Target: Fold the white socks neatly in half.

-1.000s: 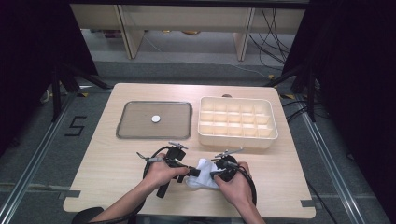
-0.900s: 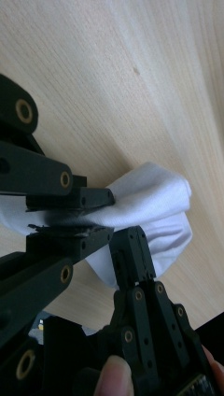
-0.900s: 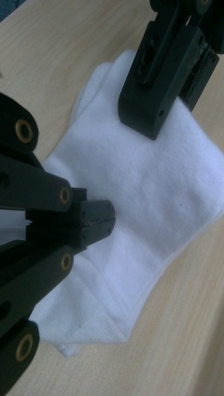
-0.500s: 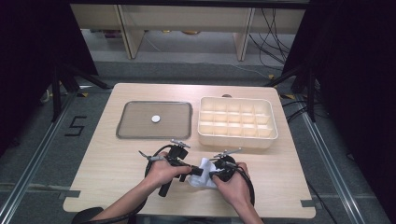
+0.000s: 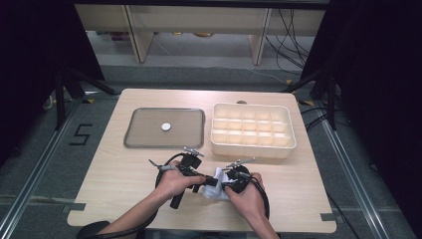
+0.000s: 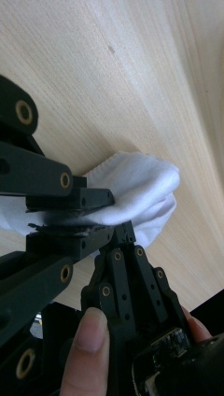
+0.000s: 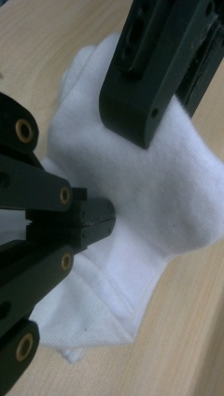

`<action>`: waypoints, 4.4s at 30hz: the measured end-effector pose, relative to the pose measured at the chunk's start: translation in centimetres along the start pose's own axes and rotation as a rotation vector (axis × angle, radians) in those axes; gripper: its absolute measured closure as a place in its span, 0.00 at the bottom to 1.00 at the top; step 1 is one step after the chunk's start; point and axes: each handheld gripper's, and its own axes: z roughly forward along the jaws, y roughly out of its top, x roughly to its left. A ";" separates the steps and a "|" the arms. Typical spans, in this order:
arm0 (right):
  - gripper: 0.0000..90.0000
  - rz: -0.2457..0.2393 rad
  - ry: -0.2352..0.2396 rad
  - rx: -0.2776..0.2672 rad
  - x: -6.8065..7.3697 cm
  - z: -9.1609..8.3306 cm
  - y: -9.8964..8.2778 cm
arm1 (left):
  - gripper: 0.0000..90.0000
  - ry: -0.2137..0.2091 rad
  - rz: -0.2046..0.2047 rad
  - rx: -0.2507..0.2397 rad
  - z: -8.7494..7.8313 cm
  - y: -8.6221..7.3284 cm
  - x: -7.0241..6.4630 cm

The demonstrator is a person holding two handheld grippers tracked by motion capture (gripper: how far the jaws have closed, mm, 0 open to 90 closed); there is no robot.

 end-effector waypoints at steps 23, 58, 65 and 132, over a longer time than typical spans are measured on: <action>1.00 -0.014 -0.024 0.001 0.4 0.5 0.2 | 0.91 0.007 0.017 -0.010 -0.2 0.3 -0.1; 1.00 0.088 -0.070 -0.010 -4.0 -2.8 -1.7 | 0.91 0.052 0.042 -0.032 -0.7 0.4 0.4; 1.00 0.074 -0.075 -0.005 -3.7 -2.4 -1.8 | 0.91 0.064 0.050 -0.006 -0.7 0.5 0.2; 1.00 0.022 -0.078 0.029 -1.4 -1.0 -1.1 | 0.91 0.050 0.085 0.001 0.2 1.4 -1.0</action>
